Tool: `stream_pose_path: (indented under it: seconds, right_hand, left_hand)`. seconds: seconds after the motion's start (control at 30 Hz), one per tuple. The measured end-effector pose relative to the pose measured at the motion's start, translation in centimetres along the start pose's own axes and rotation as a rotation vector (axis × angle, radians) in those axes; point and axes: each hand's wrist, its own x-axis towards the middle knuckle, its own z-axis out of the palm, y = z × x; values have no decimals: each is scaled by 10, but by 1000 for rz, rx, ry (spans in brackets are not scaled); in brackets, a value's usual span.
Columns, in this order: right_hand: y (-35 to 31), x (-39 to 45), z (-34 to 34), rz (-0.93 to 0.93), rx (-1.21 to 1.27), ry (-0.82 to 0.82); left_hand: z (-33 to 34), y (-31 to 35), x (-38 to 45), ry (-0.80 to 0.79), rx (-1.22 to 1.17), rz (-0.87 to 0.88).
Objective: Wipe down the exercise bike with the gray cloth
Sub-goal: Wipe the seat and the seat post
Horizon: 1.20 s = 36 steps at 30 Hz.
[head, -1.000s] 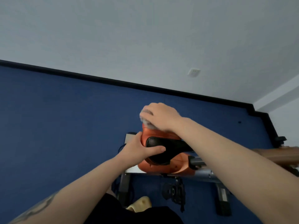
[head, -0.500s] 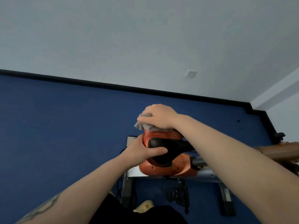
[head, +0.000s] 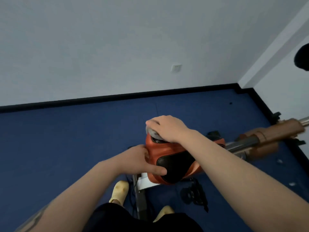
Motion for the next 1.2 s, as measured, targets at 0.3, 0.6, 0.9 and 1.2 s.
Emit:
stream_pose_path:
  seconds: [0.3,0.6,0.9,1.2]
  right_hand:
    - [46,-55,7,295,-167,291]
    - [38,-77,18,363,-208,377]
    - [10,-64,31,369,-165,515]
    - [14,-80,38,400,-120,561]
  left_hand:
    - [-82,12,25,56,357,134]
    - [-97,24,50,-126,493,171]
    - [-85,37,75,-193,333,336]
    - [-64,54,93,-233,392,476]
